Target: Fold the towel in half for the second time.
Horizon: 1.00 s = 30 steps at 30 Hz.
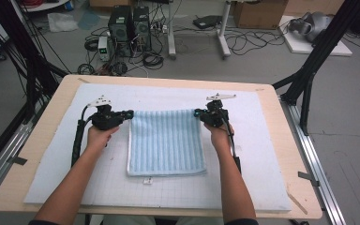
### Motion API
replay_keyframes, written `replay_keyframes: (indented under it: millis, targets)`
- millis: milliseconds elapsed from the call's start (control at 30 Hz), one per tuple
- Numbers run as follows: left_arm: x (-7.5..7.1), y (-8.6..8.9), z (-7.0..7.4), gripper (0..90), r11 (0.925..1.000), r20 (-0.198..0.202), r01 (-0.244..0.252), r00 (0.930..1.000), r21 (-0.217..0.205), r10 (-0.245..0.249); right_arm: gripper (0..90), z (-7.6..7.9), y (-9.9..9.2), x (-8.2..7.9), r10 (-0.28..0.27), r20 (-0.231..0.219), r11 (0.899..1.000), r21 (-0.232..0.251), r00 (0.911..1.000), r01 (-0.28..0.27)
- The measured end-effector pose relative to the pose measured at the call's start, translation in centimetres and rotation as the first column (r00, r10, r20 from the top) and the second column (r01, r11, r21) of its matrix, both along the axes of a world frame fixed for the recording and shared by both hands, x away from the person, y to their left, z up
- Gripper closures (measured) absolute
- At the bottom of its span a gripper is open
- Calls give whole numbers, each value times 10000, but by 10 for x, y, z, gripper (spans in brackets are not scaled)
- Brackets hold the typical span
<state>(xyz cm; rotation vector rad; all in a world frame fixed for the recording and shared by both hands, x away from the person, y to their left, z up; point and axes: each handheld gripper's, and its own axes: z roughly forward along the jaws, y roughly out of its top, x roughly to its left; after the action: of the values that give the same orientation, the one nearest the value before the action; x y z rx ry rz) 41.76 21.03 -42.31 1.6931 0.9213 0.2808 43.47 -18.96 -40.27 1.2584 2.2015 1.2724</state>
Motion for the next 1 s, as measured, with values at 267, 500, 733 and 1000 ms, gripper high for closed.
replay_keyframes:
  millis: [267,500,733,1000]
  targets:
    - [-16,3,11,862,9990,474,314,9984,-310,-300,850,9,-6,-20,533,404,9979,343,9978,-547]
    - [-37,1,21,862,9968,1004,686,9929,-407,-642,850,11,-13,-43,838,716,9947,534,9939,-877]
    - [-46,0,23,862,9954,1092,896,9904,-350,-853,851,12,-18,-55,926,839,9927,693,9922,-985]
    - [-58,2,18,862,9941,954,1012,9907,-399,-970,851,13,-23,-69,1068,950,9901,814,9897,-1147]
